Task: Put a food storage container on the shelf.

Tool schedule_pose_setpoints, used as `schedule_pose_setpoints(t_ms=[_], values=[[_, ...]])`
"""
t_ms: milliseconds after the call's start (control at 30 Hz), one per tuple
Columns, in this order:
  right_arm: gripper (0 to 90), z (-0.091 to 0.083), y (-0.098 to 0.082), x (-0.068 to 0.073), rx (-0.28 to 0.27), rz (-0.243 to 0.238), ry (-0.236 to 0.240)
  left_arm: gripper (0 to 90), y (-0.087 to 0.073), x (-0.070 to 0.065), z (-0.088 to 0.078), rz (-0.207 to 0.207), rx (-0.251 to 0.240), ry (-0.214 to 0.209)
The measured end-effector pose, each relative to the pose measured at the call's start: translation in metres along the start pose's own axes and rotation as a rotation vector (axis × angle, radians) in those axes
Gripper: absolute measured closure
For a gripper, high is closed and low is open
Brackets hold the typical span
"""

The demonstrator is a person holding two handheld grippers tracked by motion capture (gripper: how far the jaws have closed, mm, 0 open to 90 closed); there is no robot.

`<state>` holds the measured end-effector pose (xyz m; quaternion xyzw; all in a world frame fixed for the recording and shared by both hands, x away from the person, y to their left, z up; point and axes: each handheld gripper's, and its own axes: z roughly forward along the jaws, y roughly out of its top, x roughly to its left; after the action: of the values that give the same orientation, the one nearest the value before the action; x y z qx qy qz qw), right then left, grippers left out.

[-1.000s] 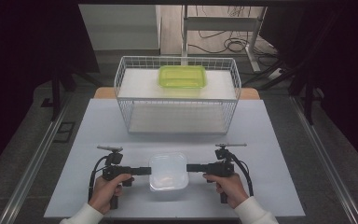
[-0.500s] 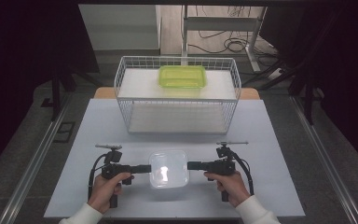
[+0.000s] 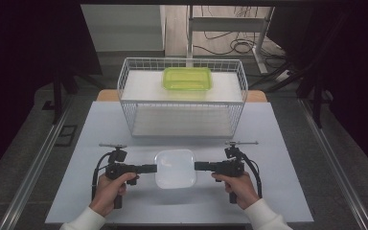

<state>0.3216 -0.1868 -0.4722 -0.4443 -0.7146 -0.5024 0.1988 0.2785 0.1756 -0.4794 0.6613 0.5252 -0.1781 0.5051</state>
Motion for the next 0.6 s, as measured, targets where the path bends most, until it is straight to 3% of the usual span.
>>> schedule_pose_setpoints(t_ms=[300, 600], values=[[80.1, -0.008, 0.011, 0.008, -0.034, -0.019, 0.0, 80.5, 0.016, -0.013, -0.003, 0.033, -0.017, 0.0], [80.0, -0.024, 0.032, 0.025, -0.067, -0.072, -0.006, 80.5, 0.035, -0.033, -0.01, 0.07, -0.038, -0.008]])
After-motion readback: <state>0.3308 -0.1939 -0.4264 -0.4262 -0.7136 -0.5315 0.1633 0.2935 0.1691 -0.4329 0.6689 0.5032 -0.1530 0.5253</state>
